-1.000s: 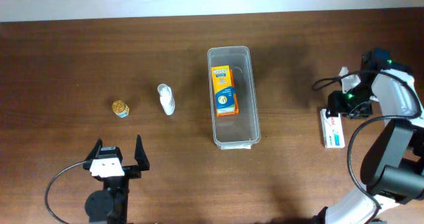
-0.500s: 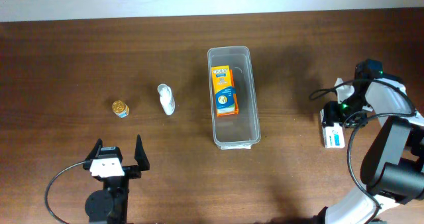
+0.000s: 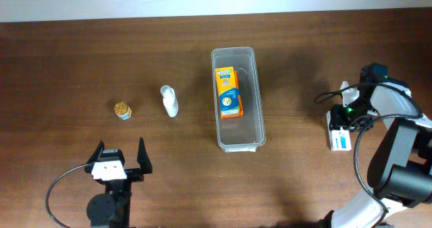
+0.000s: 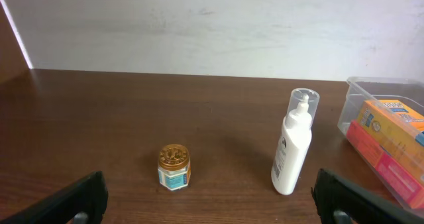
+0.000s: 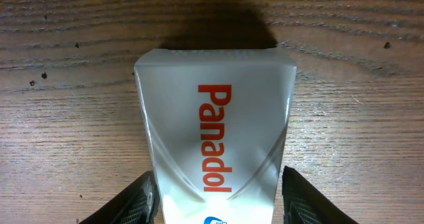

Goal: Pack container
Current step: 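Lower the right gripper around the Panadol box and close on it, then lift the Panadol box and carry it over the container, then lower the Panadol box into the container's near end and release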

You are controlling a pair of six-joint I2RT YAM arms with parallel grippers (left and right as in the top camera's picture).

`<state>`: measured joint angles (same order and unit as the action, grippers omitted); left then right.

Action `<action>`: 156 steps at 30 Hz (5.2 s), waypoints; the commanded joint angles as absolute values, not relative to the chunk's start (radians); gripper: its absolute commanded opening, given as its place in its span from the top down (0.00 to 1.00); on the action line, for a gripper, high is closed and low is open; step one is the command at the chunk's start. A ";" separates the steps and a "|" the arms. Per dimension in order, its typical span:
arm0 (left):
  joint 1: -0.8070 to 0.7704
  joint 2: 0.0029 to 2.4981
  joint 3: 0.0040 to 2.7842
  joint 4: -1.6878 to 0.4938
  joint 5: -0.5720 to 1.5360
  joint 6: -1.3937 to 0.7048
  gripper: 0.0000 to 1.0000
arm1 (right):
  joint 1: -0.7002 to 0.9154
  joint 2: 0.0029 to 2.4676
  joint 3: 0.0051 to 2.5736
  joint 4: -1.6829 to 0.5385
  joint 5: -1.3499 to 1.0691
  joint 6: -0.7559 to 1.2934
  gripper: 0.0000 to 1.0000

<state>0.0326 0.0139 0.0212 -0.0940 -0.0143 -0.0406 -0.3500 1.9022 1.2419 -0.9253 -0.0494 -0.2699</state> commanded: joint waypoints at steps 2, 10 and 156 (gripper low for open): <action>0.038 0.008 0.015 -0.092 -0.006 -0.025 0.01 | -0.354 1.932 1.232 -0.919 -0.044 -0.272 0.47; 0.038 0.008 0.015 -0.092 -0.006 -0.025 0.01 | -0.354 1.938 1.226 -0.915 -0.056 -0.272 0.46; 0.038 0.008 0.015 -0.092 -0.006 -0.025 0.00 | 0.451 1.937 1.563 -1.165 -0.120 0.423 0.41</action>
